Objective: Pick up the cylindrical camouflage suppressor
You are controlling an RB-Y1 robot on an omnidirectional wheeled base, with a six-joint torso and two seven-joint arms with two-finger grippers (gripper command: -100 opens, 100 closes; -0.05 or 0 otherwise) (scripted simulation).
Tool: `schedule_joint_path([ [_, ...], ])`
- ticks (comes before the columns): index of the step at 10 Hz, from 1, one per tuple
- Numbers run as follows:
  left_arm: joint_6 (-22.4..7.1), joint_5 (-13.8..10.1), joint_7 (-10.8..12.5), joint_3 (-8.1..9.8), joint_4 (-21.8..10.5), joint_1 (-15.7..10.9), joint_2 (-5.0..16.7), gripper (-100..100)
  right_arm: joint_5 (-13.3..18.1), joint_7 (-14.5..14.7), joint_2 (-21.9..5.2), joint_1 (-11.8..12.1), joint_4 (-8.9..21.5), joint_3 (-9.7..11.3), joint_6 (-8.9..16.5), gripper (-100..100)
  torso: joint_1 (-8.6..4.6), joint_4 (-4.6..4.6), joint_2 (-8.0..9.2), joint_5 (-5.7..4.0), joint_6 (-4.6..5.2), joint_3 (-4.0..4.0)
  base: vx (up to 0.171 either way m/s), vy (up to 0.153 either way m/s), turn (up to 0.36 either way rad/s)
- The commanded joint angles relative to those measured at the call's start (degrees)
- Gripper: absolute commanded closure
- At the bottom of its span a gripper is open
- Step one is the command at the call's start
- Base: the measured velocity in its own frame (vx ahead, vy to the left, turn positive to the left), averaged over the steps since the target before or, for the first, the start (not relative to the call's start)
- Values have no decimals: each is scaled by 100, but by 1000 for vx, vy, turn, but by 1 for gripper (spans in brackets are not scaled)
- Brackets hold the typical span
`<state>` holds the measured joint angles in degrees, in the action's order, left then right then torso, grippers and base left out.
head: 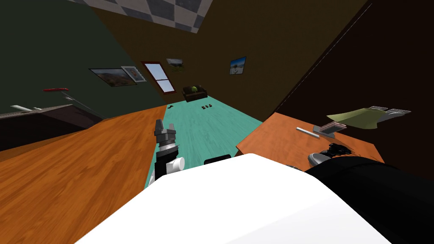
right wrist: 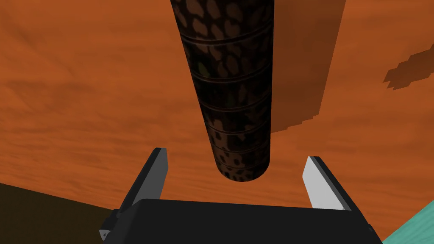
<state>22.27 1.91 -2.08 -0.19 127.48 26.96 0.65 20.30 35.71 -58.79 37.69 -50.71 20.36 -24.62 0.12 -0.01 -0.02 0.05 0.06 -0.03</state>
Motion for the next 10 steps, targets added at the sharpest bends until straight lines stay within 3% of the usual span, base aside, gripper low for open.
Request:
schedule_joint_path([
  [1, 0, 0, 0, 0, 0, 0, 0, 0, 21, 70, 71, -97, 251, 43, -65, -100, 0, 0, 0, 0, 0, 0, 12, 1, -11],
  [2, 0, 0, 0, 0, 0, 0, 0, 0, 29, 178, 29, -165, 389, 279, -99, -100, -1, 2, 6, -2, 0, 3, 20, 9, 54],
  [3, 0, 0, 0, 0, 0, 0, 0, 0, 29, 178, 29, -165, 534, 279, -99, -100, 0, 2, 4, -2, -2, 3, 23, 6, 43],
  [4, 0, 0, 0, 0, 0, 0, 0, 0, 36, 277, 1, -231, 667, 507, -135, -100, 0, 1, 5, 0, 0, 3, 25, 3, 49],
  [5, 0, 0, 0, 0, 0, 0, 0, 0, 36, 277, 1, -231, 793, 507, -135, -100, -1, 1, 3, -1, -2, 2, 23, 1, 27],
  [7, 0, 0, 0, 0, 0, 0, 0, 0, 41, 440, -20, -357, 1236, 869, -207, -100, -1, 1, 4, -1, 0, 3, 26, 3, 56],
  [9, 0, 0, 0, 0, 0, 0, 0, 0, 41, 440, -20, -357, 1239, 929, -207, -100, -2, 1, 4, -1, 0, 3, 13, -2, 5],
  [10, 0, 0, 0, 0, 0, 0, 0, 0, 41, 506, -18, -415, 1425, 1117, -241, -100, -2, 2, 9, -2, 0, 5, 4, 2, 30],
])
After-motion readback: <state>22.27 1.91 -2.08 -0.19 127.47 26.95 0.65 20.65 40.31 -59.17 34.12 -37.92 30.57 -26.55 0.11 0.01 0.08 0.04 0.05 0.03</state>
